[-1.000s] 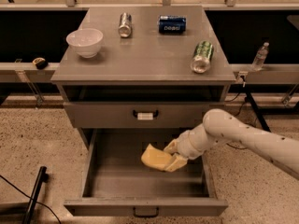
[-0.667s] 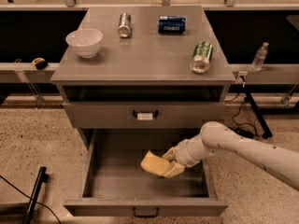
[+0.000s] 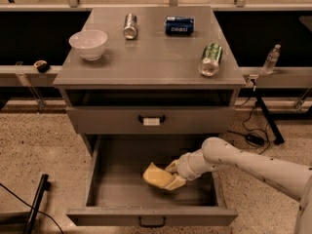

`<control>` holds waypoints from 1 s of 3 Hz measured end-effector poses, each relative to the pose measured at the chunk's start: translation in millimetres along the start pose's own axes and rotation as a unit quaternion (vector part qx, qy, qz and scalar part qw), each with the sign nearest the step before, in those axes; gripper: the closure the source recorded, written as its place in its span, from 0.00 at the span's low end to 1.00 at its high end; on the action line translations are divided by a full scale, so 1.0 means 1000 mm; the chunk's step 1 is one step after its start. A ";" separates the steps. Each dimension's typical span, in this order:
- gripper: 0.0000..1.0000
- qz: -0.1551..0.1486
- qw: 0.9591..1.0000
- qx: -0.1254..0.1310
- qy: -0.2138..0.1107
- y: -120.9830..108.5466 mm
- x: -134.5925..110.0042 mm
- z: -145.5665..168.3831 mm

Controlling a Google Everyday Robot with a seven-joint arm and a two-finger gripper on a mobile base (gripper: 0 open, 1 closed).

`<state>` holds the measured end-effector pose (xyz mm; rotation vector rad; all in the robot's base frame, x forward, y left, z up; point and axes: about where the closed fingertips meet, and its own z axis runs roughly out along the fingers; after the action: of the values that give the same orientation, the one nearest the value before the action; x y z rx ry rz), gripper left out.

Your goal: Place sponge into middle drawer

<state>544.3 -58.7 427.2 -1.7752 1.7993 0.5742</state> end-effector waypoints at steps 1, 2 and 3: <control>0.51 0.034 0.999 -0.013 -0.015 0.001 0.008 0.020; 0.28 0.036 0.999 -0.014 -0.016 0.001 0.008 0.021; 0.05 0.036 0.999 -0.014 -0.016 0.001 0.008 0.021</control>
Offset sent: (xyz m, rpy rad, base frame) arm 0.0009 0.0062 -0.0182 0.0310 0.0565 -0.0295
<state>545.3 -51.2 405.4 -1.7160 1.8473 0.6559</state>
